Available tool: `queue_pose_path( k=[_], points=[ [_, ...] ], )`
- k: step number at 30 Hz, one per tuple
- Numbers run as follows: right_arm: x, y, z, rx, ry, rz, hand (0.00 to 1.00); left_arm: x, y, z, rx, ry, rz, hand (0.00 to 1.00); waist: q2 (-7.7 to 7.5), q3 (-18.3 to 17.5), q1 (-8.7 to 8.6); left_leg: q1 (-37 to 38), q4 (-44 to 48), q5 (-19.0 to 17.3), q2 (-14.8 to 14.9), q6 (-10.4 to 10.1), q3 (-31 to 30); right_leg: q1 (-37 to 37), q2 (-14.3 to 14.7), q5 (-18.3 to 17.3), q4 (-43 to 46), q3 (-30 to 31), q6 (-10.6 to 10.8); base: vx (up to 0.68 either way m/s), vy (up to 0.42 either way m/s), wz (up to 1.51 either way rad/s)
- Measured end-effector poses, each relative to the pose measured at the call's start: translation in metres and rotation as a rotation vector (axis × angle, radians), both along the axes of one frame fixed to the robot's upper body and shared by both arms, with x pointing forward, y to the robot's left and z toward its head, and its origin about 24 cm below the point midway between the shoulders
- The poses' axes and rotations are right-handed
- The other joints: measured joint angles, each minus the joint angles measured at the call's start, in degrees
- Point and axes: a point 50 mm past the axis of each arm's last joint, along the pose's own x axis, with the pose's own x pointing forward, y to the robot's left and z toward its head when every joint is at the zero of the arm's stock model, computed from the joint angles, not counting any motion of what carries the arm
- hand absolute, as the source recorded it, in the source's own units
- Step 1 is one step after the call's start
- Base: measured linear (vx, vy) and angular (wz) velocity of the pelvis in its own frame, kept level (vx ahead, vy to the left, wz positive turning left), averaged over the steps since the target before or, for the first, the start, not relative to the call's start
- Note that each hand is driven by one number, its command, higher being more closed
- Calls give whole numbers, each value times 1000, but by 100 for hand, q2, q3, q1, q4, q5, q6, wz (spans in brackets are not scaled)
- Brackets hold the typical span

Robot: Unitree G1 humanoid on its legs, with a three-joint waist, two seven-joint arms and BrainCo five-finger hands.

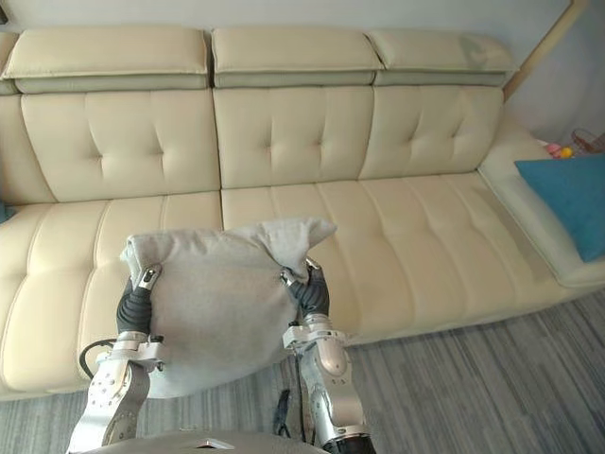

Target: Pick up cushions and gather them together orderly.

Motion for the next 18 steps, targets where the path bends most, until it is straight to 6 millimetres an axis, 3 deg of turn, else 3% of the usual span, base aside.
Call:
queue_pose_path(
  k=[1, 2, 6, 8, 10, 12, 14, 16, 18],
  points=[
    [-2, -1, 0, 0, -1, -2, 100, 2, -2, -2, 4, 1, -15, 100, -5, 21, -40, 84, 110, -194, 0, -81, -76, 168, 46, 575, -411, 62, -145, 379, -100, 16],
    [0, -12, -1, -36, 2, -19, 100, 9, -11, -8, -23, 21, -36, 100, 338, 60, 58, -8, 238, -453, 235, -67, -170, 287, 269, 747, -579, 57, -251, 237, -47, -1],
    [-3, -25, 4, -43, -17, -73, 100, 16, -23, -2, -18, -15, -109, 100, 331, 227, -7, 120, -194, 92, 109, -55, -315, 710, 270, 714, -838, 62, -234, 165, -41, 0],
    [-7, -25, 9, -35, -41, -75, 100, 16, -22, -1, -14, -23, -115, 100, 348, 215, -5, 178, -344, 101, 104, -56, -322, 860, 285, 771, -1169, 56, -76, 59, 14, 18],
    [-9, -24, 8, -29, -36, -74, 100, 15, -21, -2, -14, -16, -110, 100, 339, 211, 73, 133, -475, 118, 89, -28, -326, 1133, 355, 1109, -1895, 56, 5, 15, 65, 8],
    [-11, -24, 5, -31, -24, -67, 100, 13, -20, -3, -15, -10, -108, 100, 349, 212, 131, 137, -489, 118, 86, -27, -366, 1338, 385, 1302, -2311, 40, 23, 73, 96, 10],
    [-11, -24, 3, -31, -14, -63, 100, 13, -21, -3, -16, -9, -108, 100, 386, 205, 140, 169, -464, 146, 154, -79, -414, 1392, 439, 1266, -2309, -20, -3, 99, 90, 14],
    [-12, -25, 2, -31, -9, -64, 100, 13, -21, -4, -17, -7, -112, 100, 379, 205, 140, 150, -199, 159, 194, -107, -371, 1535, 442, 1203, -2308, -61, -45, 103, 78, 13],
    [-13, -26, 3, -36, -12, -64, 100, 12, -22, -4, -22, -5, -116, 100, 324, 222, 128, -215, 894, 183, 175, -221, -194, 1774, 243, 1106, -2308, -73, -79, 51, 93, 19]
  ],
)
